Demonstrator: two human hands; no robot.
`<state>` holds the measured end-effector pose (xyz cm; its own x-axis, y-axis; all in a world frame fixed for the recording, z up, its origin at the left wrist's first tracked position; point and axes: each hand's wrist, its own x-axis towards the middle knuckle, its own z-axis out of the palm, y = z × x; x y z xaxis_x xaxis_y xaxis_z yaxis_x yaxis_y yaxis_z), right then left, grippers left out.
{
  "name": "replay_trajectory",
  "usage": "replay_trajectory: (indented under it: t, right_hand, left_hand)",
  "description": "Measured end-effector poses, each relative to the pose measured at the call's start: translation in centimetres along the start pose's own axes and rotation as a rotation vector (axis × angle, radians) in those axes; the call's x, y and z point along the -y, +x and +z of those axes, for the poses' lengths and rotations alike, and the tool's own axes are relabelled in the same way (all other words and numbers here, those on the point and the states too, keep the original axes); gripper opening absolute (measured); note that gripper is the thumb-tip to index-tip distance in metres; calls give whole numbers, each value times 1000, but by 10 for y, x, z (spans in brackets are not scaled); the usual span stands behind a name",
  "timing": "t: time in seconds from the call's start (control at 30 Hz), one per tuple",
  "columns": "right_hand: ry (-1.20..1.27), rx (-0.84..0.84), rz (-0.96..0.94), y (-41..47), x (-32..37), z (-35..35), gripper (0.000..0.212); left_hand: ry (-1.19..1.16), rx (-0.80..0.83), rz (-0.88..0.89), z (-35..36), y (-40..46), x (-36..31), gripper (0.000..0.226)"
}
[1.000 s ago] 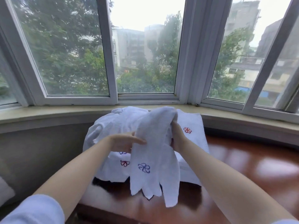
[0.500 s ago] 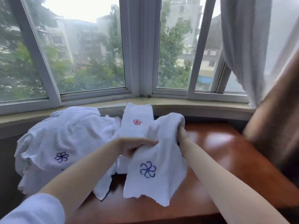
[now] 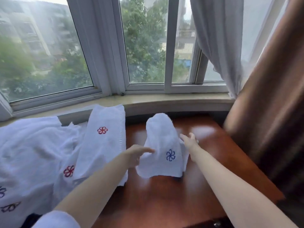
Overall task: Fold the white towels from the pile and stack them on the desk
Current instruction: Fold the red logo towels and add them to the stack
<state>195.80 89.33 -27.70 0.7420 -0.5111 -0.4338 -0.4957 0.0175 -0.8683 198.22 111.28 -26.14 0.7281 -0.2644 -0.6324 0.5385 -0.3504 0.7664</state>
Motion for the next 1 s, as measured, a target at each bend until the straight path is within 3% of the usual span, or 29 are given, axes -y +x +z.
replay_trajectory:
  t: [0.1, 0.2, 0.33, 0.43, 0.5, 0.63, 0.83, 1.0]
  right_hand:
    - [-29, 153, 140, 12, -64, 6, 59]
    - [-33, 191, 191, 20, -108, 6, 39]
    - [-158, 208, 132, 28, -128, 0, 49]
    - [-33, 283, 237, 18, -134, -1, 54]
    - [80, 271, 319, 13, -137, 1, 50]
    - [222, 303, 427, 9, -144, 2, 35]
    - [386, 347, 433, 0, -156, 1, 27]
    - [723, 407, 462, -13, -148, -7, 20]
  left_hand:
    - [106, 6, -168, 18, 18, 32, 48]
    - [-65, -42, -137, 33, 25, 66, 36]
    - [-255, -170, -79, 40, 32, 93, 41]
    - [-317, -285, -141, 49, 29, 104, 33]
    - [-362, -246, -186, 58, 24, 109, 21]
    - [-257, -96, -172, 66, 19, 114, 53]
    - [-284, -79, -158, 78, 5, 115, 35]
    - [-300, 6, -178, 86, -8, 109, 34]
